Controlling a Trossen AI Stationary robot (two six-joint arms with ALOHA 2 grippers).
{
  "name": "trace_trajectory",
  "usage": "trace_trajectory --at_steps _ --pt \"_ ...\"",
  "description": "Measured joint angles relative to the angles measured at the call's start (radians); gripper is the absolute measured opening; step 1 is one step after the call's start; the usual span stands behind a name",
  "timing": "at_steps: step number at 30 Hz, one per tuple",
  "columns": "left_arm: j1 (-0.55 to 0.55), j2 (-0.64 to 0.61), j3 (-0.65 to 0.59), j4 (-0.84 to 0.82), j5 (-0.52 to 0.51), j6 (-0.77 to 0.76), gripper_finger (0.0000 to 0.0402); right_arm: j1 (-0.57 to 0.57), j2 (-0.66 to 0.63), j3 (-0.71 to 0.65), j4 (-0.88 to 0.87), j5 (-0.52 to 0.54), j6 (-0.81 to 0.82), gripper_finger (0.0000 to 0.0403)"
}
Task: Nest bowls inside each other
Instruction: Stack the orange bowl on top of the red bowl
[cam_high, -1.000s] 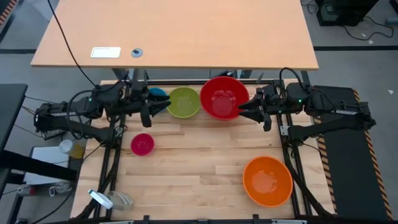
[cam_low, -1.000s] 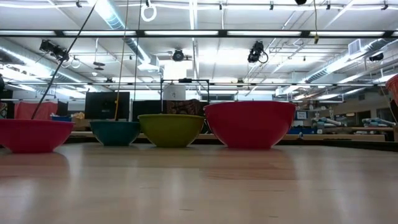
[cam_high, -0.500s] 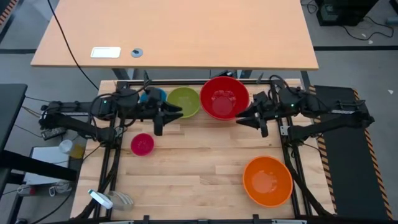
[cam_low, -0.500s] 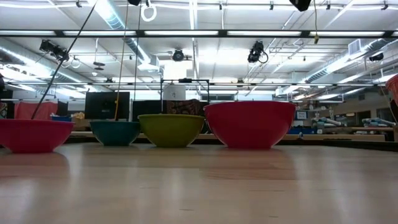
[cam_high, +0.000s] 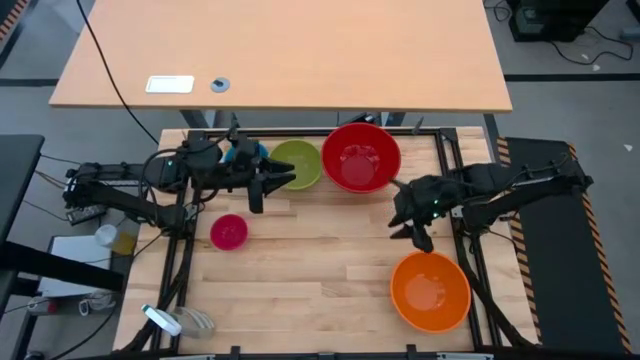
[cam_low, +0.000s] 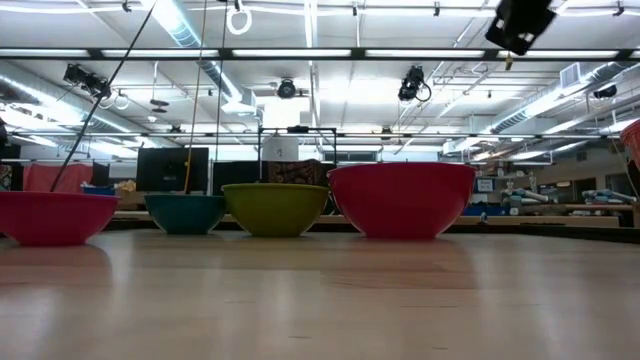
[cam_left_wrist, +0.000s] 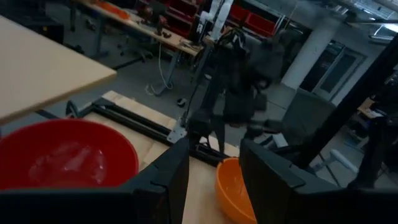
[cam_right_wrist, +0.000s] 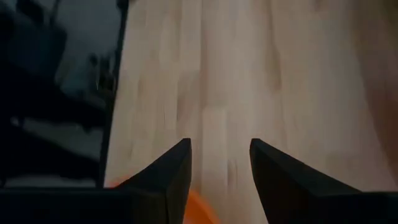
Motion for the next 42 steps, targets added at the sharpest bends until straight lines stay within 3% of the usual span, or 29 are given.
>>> trace_trajectory --at_steps 6,14,19,30,42 --pt "0.000 0.000 0.000 0.000 -0.075 0.051 0.0146 0.034 0.011 0.000 -0.138 -0.010 -0.050 0.0215" --pt "0.028 0.000 0.000 -0.016 -0.091 0.054 0.0146 0.061 0.026 -0.001 -0.232 0.024 -0.210 0.0272" --pt "0.035 0.021 0.000 -0.033 -0.093 0.050 0.0146 0.065 0.063 -0.025 -0.235 0.045 -0.302 0.0270" --pt "0.030 0.063 -0.001 -0.079 -0.090 0.010 0.0146 0.065 0.113 -0.079 -0.242 0.043 -0.330 0.0252" --pt "0.030 0.067 -0.001 -0.099 -0.090 0.010 0.0146 0.066 0.114 -0.235 -0.244 -0.077 -0.304 0.0251"
